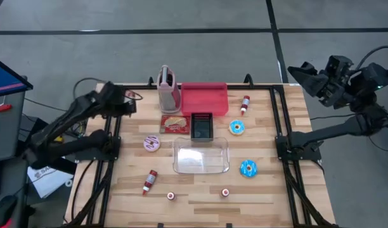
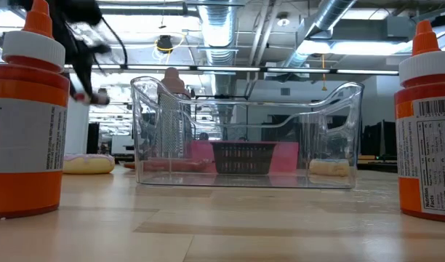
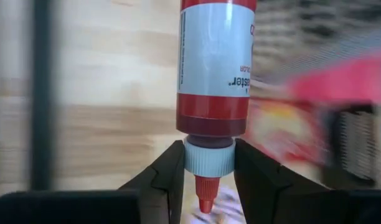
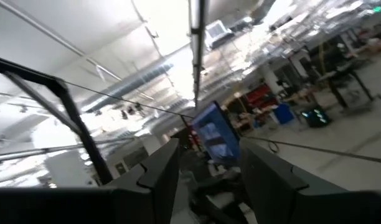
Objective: Pick & Place Food Item
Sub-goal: Put the top left red food coloring bottle into the transparent bin
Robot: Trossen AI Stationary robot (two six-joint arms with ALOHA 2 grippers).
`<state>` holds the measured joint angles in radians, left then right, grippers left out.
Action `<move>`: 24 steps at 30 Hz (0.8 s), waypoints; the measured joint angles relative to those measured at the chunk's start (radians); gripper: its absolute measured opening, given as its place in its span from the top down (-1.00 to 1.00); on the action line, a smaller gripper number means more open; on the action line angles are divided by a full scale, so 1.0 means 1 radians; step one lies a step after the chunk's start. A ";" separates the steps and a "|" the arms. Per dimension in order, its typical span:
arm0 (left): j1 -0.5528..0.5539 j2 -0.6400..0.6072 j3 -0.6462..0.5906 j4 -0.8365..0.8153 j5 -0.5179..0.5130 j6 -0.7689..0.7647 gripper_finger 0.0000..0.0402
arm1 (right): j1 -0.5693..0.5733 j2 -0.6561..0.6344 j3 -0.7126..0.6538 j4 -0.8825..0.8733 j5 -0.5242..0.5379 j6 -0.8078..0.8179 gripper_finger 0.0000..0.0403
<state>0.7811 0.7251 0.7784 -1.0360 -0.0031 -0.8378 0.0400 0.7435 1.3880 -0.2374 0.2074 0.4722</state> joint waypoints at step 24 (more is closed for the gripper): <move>-0.928 0.525 0.176 0.527 0.070 0.177 0.46 | 0.164 0.032 0.000 0.123 0.025 -0.008 0.21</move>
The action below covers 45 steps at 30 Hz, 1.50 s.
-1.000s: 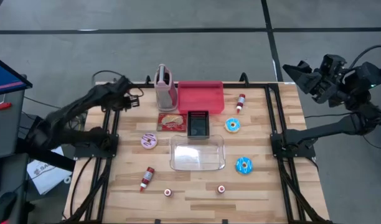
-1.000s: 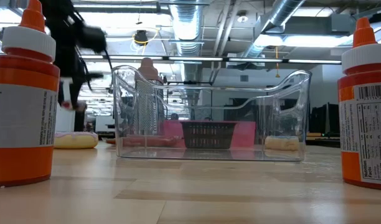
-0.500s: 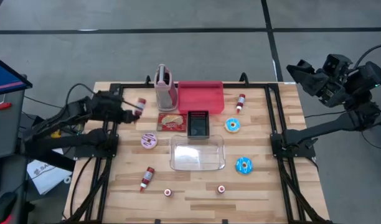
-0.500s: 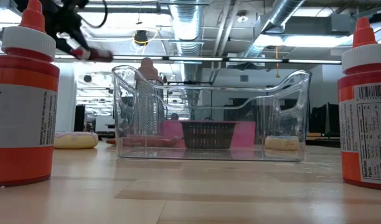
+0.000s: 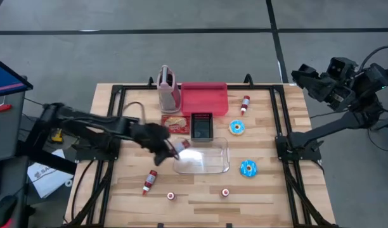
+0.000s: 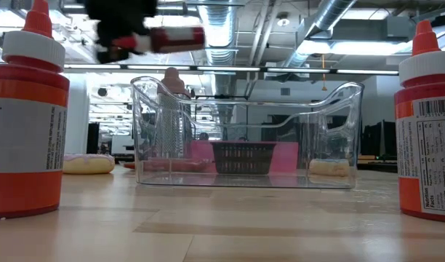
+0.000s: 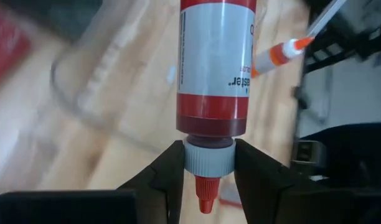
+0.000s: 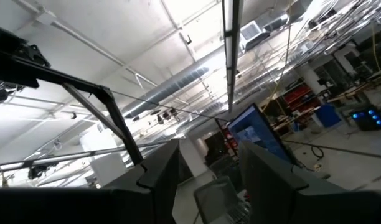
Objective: Pick & Place Food Item
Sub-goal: Put the top left red food coloring bottle into the transparent bin
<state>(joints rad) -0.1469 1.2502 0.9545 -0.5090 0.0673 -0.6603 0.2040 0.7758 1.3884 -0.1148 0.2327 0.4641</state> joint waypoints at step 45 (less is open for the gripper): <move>0.109 0.485 0.345 -0.236 -0.059 0.630 0.43 | 0.157 0.083 0.000 0.071 0.002 -0.098 0.21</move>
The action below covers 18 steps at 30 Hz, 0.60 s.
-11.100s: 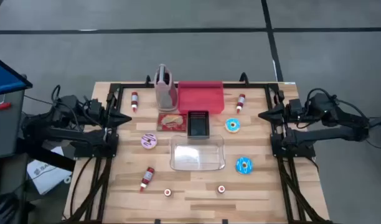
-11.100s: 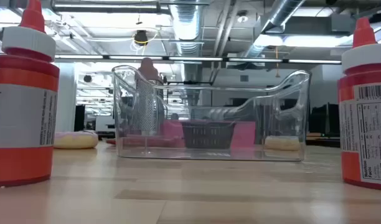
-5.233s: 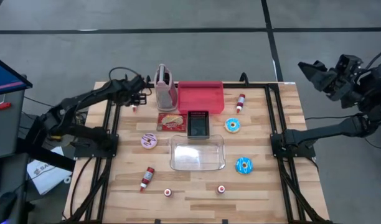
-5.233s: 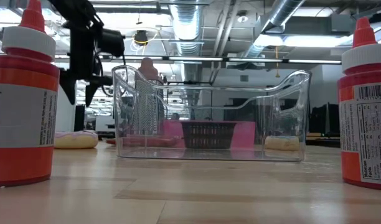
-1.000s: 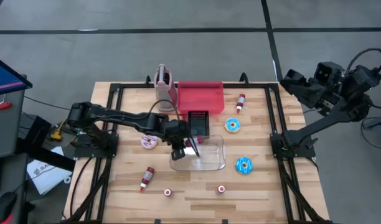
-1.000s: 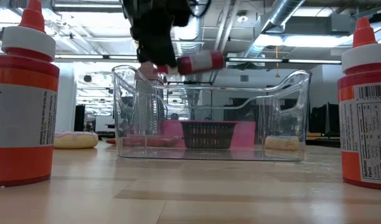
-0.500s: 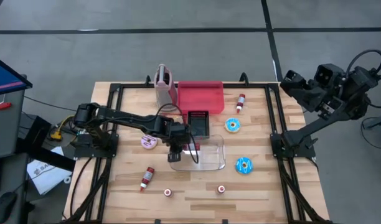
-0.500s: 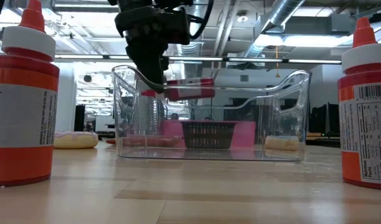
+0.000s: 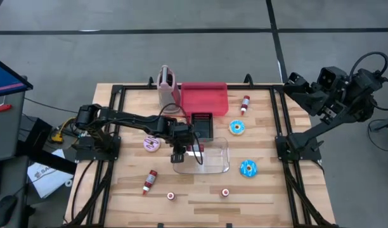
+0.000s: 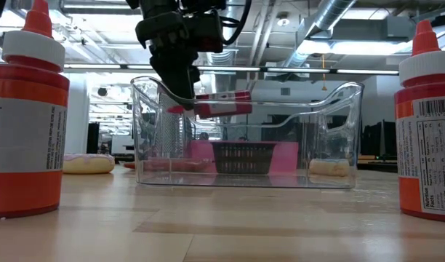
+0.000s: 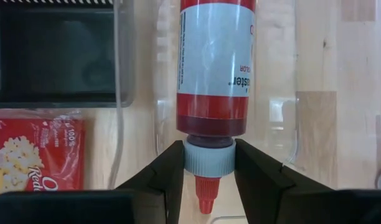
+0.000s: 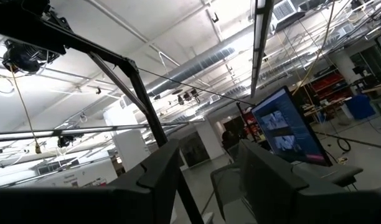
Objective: Pick & Place Food Item
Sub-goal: Put the top left red food coloring bottle into the transparent bin
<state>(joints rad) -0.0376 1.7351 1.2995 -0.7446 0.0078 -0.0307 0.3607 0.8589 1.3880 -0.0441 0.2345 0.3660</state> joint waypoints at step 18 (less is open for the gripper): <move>0.006 0.042 -0.007 0.026 0.033 0.065 0.43 | 0.000 0.000 0.000 0.023 0.000 0.000 0.21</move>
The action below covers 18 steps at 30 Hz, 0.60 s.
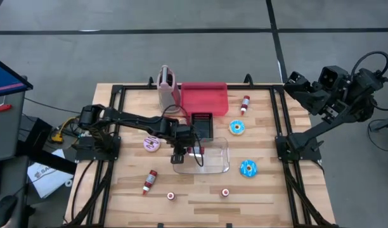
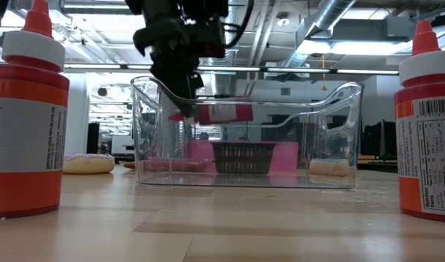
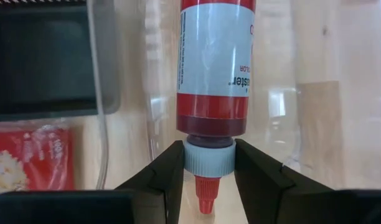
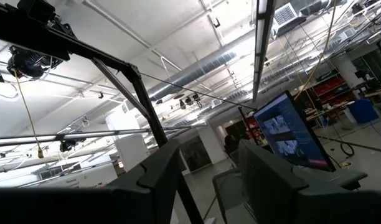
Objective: Pick & Place Food Item
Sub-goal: Put the top left red food coloring bottle into the transparent bin
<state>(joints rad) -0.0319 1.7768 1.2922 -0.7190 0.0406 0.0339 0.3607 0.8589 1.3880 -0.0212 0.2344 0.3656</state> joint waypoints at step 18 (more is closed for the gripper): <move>0.003 0.064 0.000 0.052 0.003 0.012 0.39 | 0.000 0.000 0.000 0.008 0.002 0.007 0.21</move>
<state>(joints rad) -0.0292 1.8409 1.2923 -0.6666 0.0433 0.0460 0.3607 0.8593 1.3880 -0.0136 0.2367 0.3725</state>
